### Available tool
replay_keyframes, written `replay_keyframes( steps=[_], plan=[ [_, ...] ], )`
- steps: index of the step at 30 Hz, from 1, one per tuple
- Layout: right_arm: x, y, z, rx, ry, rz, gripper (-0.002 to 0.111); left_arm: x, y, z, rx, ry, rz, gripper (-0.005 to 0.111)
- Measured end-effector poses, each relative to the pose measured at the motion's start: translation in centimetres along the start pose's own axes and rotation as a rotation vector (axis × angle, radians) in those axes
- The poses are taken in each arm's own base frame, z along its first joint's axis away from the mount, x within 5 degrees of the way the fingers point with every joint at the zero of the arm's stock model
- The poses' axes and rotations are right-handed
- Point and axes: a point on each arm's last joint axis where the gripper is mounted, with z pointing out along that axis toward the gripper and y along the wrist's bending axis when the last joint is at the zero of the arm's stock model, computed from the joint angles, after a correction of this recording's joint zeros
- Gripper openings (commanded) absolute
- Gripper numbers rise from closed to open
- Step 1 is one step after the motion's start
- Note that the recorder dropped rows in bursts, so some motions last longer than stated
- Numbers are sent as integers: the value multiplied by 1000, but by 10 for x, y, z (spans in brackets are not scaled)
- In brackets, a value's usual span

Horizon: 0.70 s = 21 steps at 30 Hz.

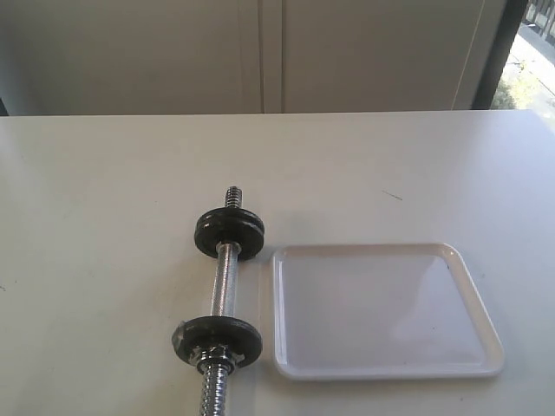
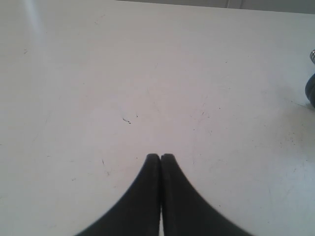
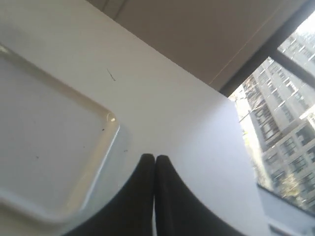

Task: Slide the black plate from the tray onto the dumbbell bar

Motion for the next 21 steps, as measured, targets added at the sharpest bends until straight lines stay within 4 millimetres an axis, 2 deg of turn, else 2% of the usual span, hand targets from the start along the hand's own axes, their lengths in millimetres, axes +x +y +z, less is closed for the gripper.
replay_keyframes(
  steps=[4,7,21],
  plan=[
    [0,0,0,0,0,250,0,0,0,0,0,0,0,0],
    [0,0,0,0,0,336,0,0,0,0,0,0,0,0],
    [0,0,0,0,0,371,0,0,0,0,0,0,0,0]
  ],
)
